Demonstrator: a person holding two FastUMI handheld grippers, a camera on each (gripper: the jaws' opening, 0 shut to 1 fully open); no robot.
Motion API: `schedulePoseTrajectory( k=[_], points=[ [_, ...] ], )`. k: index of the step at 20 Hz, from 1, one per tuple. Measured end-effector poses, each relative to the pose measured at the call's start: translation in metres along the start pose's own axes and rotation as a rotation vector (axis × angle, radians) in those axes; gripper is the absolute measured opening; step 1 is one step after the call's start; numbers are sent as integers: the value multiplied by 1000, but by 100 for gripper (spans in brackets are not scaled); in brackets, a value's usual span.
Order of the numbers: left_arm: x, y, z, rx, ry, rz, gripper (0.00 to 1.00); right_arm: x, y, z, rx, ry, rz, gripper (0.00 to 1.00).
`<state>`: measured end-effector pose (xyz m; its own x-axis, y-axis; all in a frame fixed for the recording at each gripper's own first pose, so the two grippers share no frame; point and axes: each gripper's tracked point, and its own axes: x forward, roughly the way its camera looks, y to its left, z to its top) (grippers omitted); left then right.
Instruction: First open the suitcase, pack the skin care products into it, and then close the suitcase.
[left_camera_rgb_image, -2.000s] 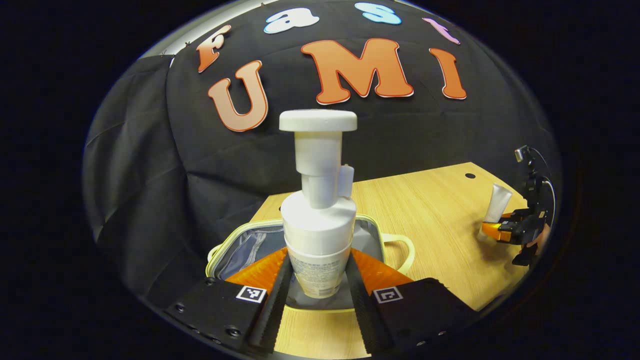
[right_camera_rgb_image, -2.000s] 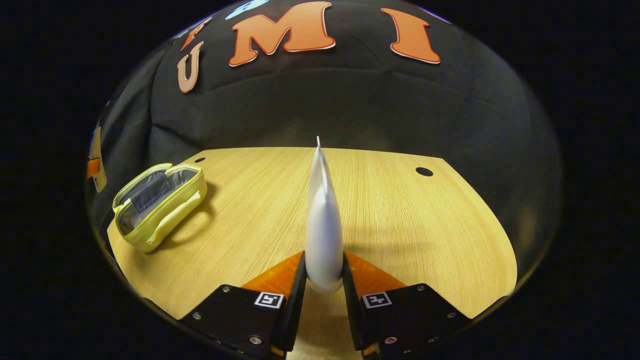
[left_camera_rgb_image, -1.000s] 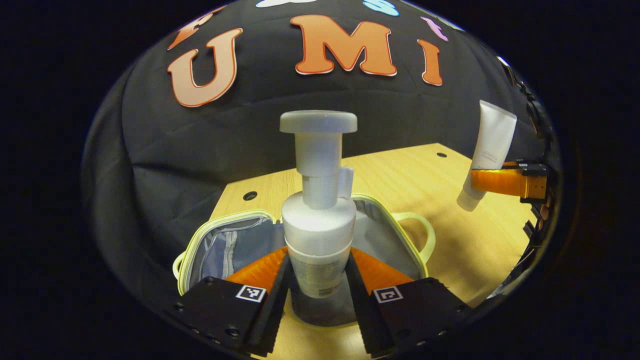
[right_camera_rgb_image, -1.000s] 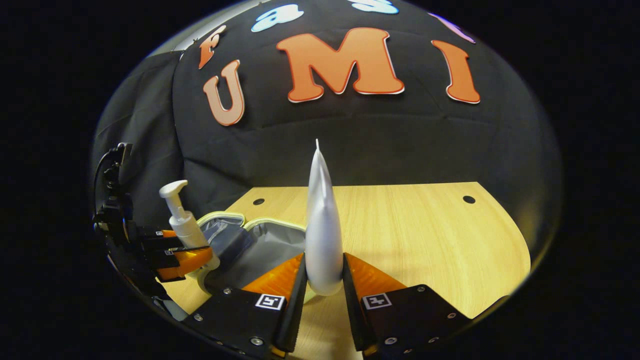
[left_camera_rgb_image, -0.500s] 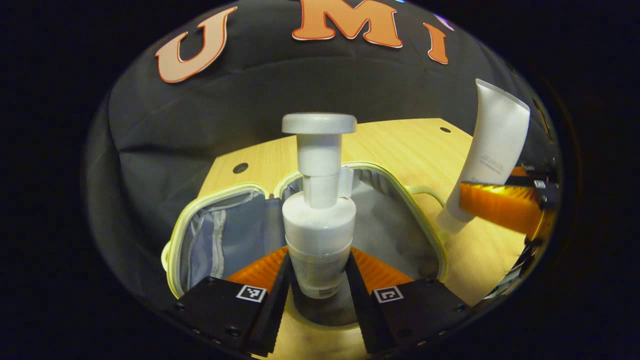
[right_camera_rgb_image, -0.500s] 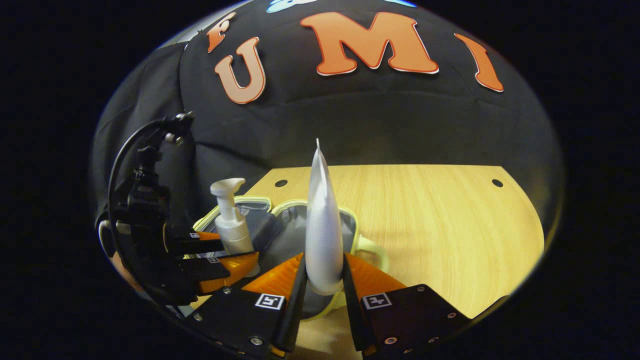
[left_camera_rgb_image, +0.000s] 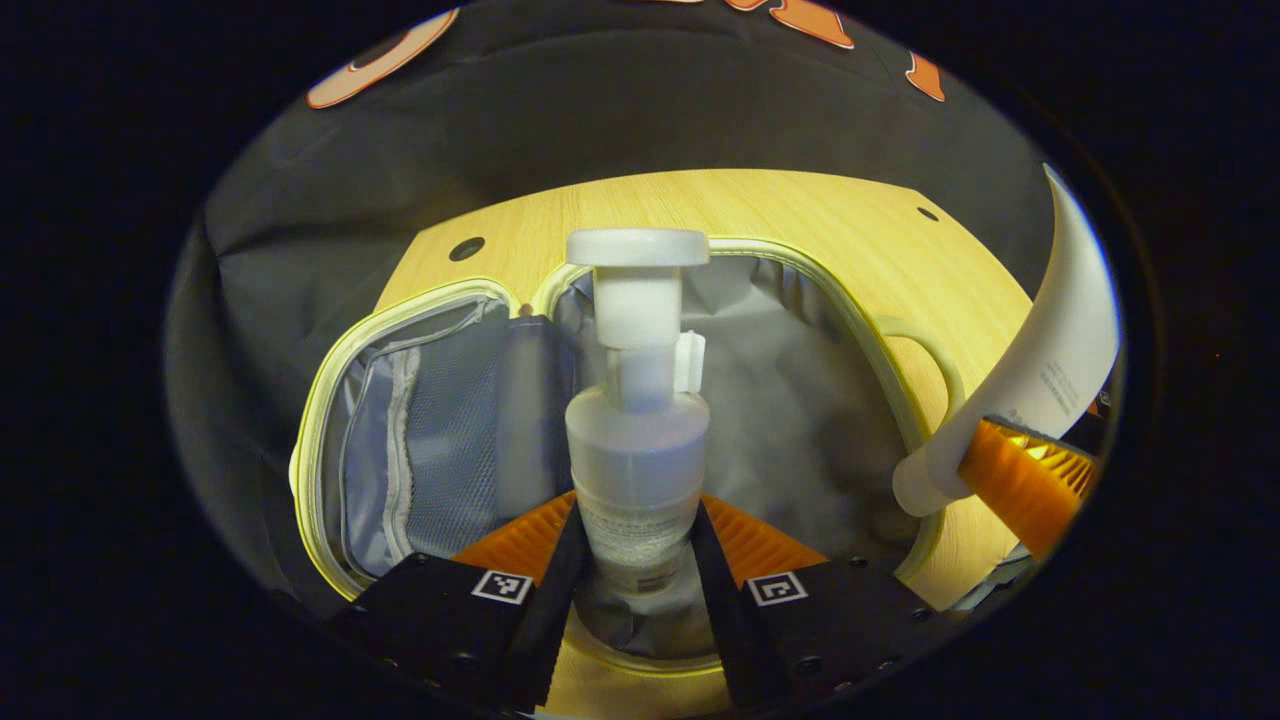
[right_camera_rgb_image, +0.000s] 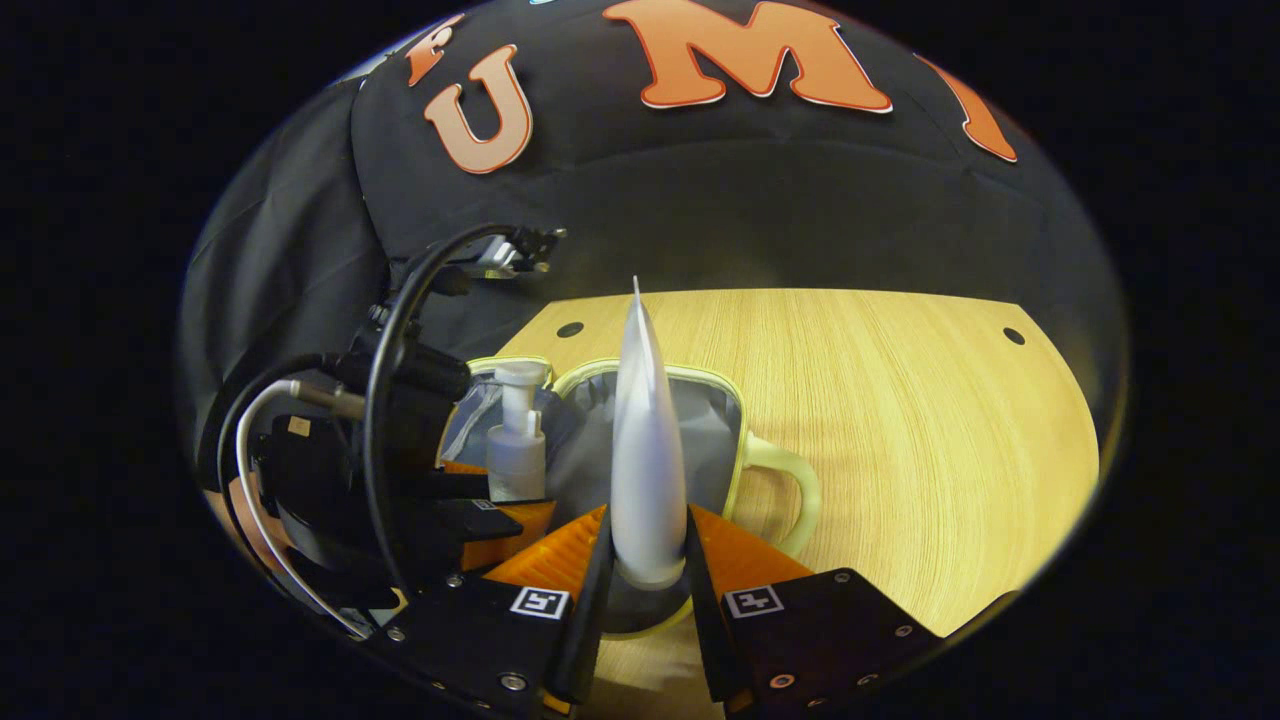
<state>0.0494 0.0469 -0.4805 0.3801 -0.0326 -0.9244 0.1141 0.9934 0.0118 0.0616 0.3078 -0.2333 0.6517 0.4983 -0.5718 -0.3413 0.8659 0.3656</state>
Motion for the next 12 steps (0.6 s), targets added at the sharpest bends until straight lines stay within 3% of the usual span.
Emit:
schedulePoseTrajectory(
  k=[8,11,12],
  points=[
    [13,-12,-4,-57,42,-34,62,15,-1,-11,30,73,7,42],
    [0,-12,5,-66,-31,-55,73,25,8,-19,44,114,33,42],
    [-5,-4,5,-62,-61,-42,82,24,9,-24,47,139,43,42]
  ],
)
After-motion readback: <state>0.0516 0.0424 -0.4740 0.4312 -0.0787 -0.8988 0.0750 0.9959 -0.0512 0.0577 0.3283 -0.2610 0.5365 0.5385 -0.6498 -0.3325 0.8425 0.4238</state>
